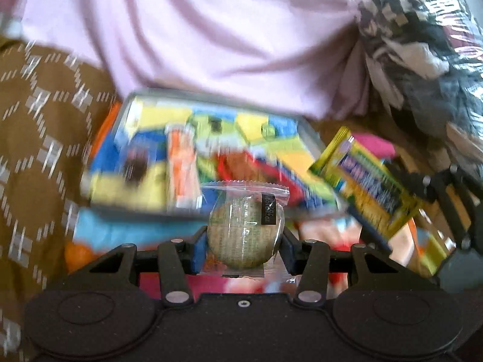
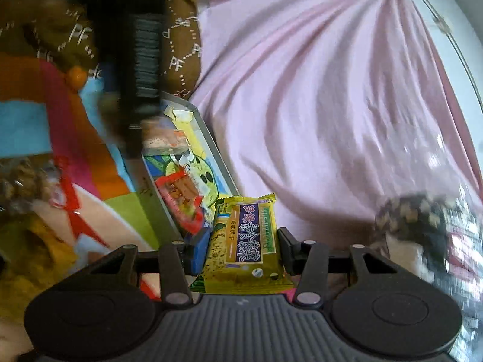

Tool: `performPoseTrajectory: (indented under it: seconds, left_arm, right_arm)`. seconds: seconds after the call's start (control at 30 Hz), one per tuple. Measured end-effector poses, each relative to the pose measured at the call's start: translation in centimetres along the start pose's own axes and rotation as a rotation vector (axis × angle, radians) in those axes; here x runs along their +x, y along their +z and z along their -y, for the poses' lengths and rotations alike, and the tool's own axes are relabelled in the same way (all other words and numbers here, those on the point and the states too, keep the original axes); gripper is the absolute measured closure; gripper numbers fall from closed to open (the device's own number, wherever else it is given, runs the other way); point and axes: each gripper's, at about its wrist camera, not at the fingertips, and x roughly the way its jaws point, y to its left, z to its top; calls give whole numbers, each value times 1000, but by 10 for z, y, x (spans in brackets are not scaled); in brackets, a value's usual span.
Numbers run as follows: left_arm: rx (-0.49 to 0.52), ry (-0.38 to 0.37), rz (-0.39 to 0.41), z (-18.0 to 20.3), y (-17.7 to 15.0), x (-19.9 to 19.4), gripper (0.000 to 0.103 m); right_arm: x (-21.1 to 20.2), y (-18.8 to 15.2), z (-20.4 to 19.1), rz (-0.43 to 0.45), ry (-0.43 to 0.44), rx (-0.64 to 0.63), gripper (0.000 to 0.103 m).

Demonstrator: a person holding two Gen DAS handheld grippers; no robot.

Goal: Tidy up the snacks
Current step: 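Lift the pastry in the left tool and biscuit packet in the right tool over the tray, then lower the pastry from the left tool while the right tool lowers the biscuit packet into the tray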

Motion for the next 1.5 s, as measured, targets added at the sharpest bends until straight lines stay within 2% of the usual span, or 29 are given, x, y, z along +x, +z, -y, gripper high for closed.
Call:
performPoseTrajectory:
  seconds: [0.13,0.37,0.77,1.07,1.2,1.33,1.47,1.5]
  left_arm:
    - [0,9,61,1,29,29,53]
    - [-6,27,59,11,60,81,53]
    - [38,78,-7,22,51,123,52]
    - [55,135,-42,24,48,132,52]
    - [26,142,-54,19,47,130,48]
    - [36,141,-46,19,45,125,38]
    - [39,138,-15,21,45,115,27]
    - [39,138,-4,22,46,112,27]
  right_arm:
    - [29,-1,2,17,3,-59,51]
    - [71,-7,9,-54,29,11,51]
    - [102,-30,14,-172,61,137,51]
    - [104,-24,11,-171,82,142,50]
    - [109,-24,9,-176,70,140,45]
    - [106,-23,8,-178,40,155,27]
    - [101,-24,13,-170,18,180,17]
    - [99,-25,14,-169,15,188,14]
